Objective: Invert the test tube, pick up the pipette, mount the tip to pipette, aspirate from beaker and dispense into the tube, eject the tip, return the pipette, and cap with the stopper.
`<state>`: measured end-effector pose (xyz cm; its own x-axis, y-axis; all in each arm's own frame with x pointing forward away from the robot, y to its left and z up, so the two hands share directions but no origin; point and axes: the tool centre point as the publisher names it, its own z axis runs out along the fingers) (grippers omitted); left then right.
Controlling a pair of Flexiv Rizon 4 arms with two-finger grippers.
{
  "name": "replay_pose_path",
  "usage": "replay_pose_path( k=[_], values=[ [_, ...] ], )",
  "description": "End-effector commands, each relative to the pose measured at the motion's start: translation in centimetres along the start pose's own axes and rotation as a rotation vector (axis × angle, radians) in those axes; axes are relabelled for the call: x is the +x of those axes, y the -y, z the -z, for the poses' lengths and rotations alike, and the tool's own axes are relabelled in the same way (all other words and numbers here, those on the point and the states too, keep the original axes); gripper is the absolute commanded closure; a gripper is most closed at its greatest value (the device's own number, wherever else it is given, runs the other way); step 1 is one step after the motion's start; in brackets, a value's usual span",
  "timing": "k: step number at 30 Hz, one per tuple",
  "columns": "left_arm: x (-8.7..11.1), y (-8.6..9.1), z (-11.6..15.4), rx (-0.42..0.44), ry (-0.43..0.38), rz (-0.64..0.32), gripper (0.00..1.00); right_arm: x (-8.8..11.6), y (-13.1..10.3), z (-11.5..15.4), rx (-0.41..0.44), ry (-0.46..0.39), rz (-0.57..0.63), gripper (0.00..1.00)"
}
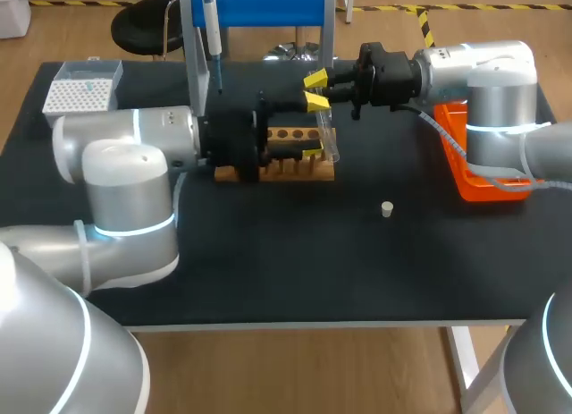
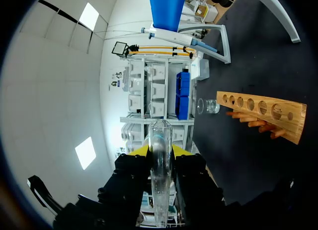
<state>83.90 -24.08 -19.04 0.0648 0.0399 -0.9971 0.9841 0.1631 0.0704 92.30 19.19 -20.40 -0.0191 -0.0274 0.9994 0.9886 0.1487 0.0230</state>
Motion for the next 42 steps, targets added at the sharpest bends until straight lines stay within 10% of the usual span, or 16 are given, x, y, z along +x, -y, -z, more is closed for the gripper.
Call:
replay_pose_path(
  k=[1, 15, 42],
  values=[
    [0.21, 0.09, -1.18, -0.001, -0.005, -0.015, 0.00, 0.08, 0.03, 0.02, -0.001, 0.002, 0.001, 1.00],
    [0.26, 0.66, -1.93, 0.008, 0.007, -0.032, 0.00, 0.08, 0.03, 0.02, -0.001, 0.002, 0.001, 1.00],
    [0.75, 0.70, -1.86, 0.011, 0.022, -0.015, 0.50, 0.08, 0.03, 0.02, -0.001, 0.002, 0.001, 1.00]
  ],
)
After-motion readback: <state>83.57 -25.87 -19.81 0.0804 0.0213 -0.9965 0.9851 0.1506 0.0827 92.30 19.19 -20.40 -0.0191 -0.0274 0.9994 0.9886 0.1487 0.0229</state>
